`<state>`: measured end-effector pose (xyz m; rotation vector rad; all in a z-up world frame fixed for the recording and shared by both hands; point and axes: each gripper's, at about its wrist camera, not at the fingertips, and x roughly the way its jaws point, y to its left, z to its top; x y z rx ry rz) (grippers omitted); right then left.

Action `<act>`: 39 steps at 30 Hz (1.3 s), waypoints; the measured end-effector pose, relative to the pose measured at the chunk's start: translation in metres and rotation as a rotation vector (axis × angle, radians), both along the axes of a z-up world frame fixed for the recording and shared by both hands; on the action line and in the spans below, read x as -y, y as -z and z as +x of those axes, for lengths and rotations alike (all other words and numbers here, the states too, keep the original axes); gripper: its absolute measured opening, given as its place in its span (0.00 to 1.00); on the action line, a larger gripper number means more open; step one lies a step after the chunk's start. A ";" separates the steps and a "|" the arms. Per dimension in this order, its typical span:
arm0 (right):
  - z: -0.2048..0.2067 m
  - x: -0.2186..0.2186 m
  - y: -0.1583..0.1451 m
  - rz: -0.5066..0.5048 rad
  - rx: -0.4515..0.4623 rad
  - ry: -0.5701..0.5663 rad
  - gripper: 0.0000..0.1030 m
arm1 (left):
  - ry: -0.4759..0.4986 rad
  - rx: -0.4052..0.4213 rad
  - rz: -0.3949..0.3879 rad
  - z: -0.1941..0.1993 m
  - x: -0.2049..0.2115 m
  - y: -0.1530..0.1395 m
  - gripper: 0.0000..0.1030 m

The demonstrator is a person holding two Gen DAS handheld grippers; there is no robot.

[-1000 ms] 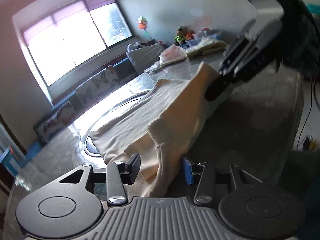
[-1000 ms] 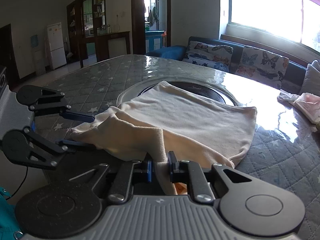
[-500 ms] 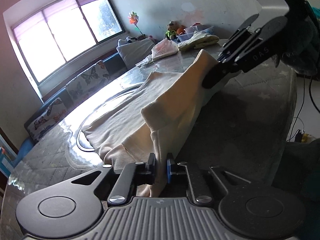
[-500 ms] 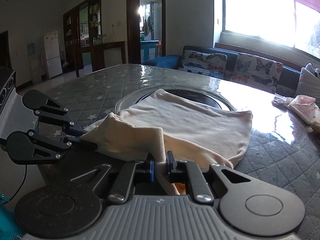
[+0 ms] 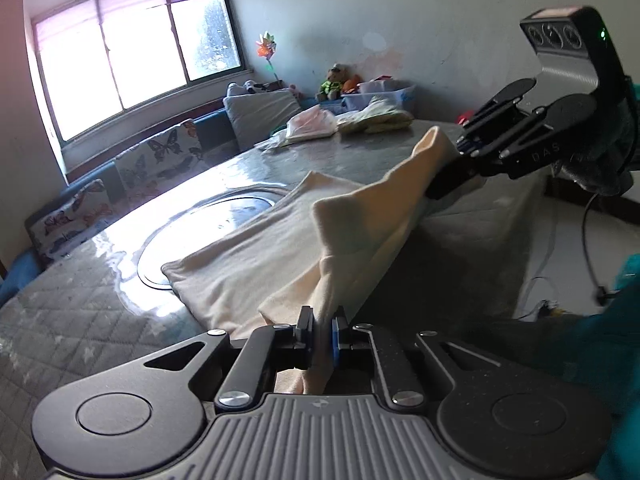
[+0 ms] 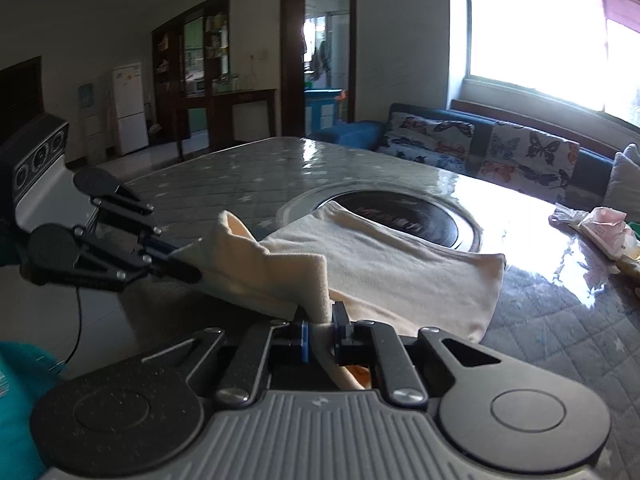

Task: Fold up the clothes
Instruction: 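Lift the hem with both grippers and fold it toward the collar, then lower the folded hem onto the collar with both grippers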

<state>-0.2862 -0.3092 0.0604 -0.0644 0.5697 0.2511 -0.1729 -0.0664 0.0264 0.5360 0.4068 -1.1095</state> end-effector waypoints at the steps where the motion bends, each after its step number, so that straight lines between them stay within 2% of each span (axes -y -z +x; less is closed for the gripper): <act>1: -0.008 -0.002 -0.004 0.001 -0.007 -0.011 0.09 | 0.006 -0.005 -0.001 -0.006 -0.004 -0.003 0.09; 4: -0.027 -0.011 -0.013 -0.014 -0.019 -0.043 0.09 | 0.018 -0.022 0.003 -0.018 -0.011 -0.011 0.09; 8: -0.029 -0.016 -0.020 -0.028 -0.015 -0.042 0.09 | 0.011 -0.003 -0.004 -0.015 -0.005 -0.017 0.09; 13: 0.001 0.000 -0.027 -0.024 0.016 0.003 0.09 | -0.028 0.048 -0.029 0.012 0.017 -0.023 0.09; 19: 0.058 0.026 -0.031 -0.042 0.023 0.044 0.09 | -0.062 0.099 -0.011 0.066 0.059 -0.019 0.09; 25: 0.132 0.052 -0.007 -0.072 -0.022 0.116 0.09 | -0.147 0.060 0.045 0.124 0.106 0.005 0.09; 30: 0.164 0.059 0.030 -0.062 -0.077 0.203 0.11 | -0.234 0.030 0.098 0.149 0.132 0.033 0.16; 31: 0.169 0.060 0.038 -0.059 -0.088 0.222 0.16 | -0.246 0.020 0.099 0.152 0.134 0.035 0.17; 32: 0.175 0.061 0.046 -0.057 -0.099 0.241 0.21 | -0.263 0.017 0.099 0.155 0.134 0.036 0.24; 33: 0.174 0.063 0.049 -0.054 -0.100 0.252 0.22 | -0.283 0.018 0.097 0.157 0.134 0.036 0.29; 35: 0.174 0.066 0.055 -0.048 -0.103 0.274 0.24 | -0.317 0.026 0.095 0.163 0.131 0.036 0.32; 39: 0.162 0.079 0.050 -0.019 -0.069 0.336 0.32 | -0.407 0.027 0.093 0.175 0.120 0.033 0.32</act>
